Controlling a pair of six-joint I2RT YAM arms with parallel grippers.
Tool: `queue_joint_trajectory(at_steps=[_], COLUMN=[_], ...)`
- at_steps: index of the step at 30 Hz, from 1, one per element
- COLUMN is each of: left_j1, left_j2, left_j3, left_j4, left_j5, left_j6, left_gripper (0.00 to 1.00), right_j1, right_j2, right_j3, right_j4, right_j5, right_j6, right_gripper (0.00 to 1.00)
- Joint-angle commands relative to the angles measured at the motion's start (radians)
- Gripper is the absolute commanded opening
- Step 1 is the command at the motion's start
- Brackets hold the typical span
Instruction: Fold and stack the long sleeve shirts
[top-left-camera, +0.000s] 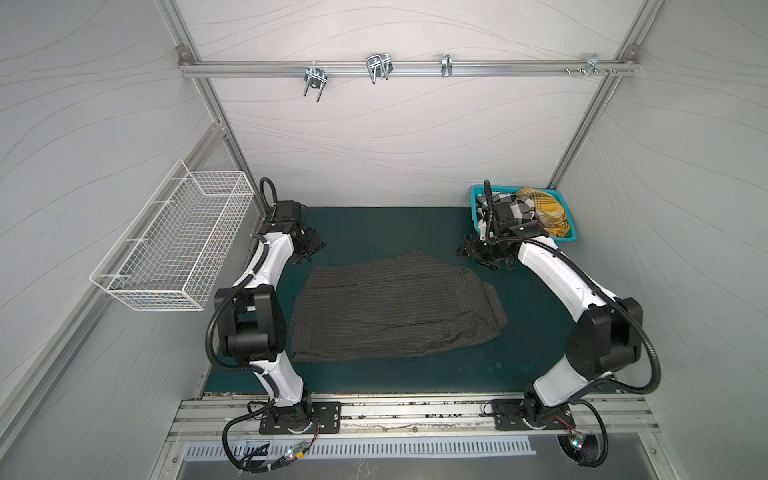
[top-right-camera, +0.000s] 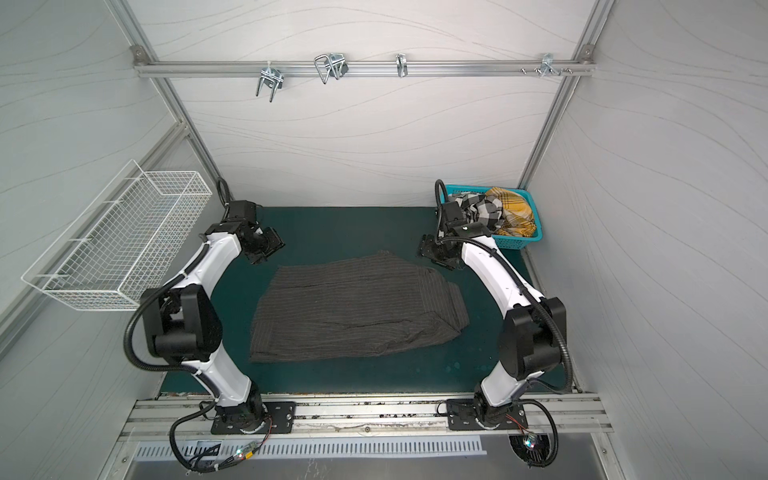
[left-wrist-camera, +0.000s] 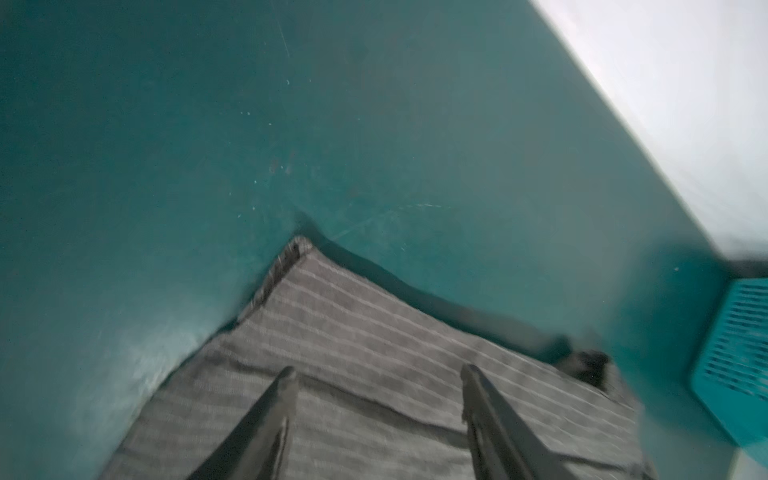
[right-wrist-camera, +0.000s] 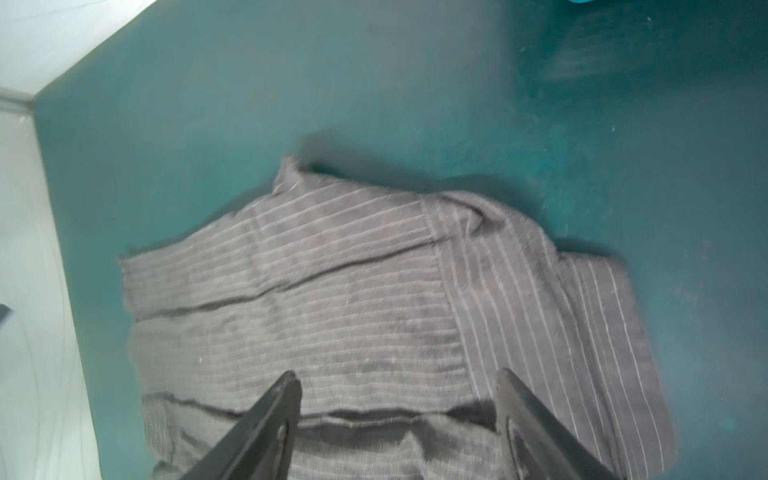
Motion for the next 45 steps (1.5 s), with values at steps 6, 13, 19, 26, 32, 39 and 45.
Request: queue_joint_trajectory(at_steps=[6,13,19,26,32,39,45], left_j1=[0.014,0.019,0.017,0.014,0.005,0.004,0.002], left_j2=[0.209,0.362,0.422,0.466,0.415,0.330,0.140], left_j3=[0.192,0.332,0.353,0.391,0.260,0.202,0.102], left_j4=[-0.064,-0.139,-0.154,-0.233,-0.188,-0.167,-0.133], left_j5=[-0.103,-0.135,-0.113,-0.126,-0.091,-0.070,-0.041], left_j6=[0.093,0.113,0.100,0.093,0.060,0.014,-0.036], left_gripper=[0.67,0.66,0.61,0.47,0.26,0.00,0.00], right_j1=[0.001,-0.023,-0.025,-0.027,-0.040,-0.072,-0.078], right_j2=[0.286,0.379,0.381,0.379,0.390,0.447,0.598], right_j3=[0.255,0.320,0.306,0.305,0.318,0.394,0.522], right_j4=[-0.180,-0.266,-0.275,-0.283,-0.283,-0.304,-0.356], right_j5=[-0.039,-0.003,0.003,0.012,0.017,0.011,0.044], right_j6=[-0.105,-0.128,-0.140,-0.128,-0.104,-0.126,-0.173], right_gripper=[0.72,0.72,0.72,0.72,0.71,0.74,0.75])
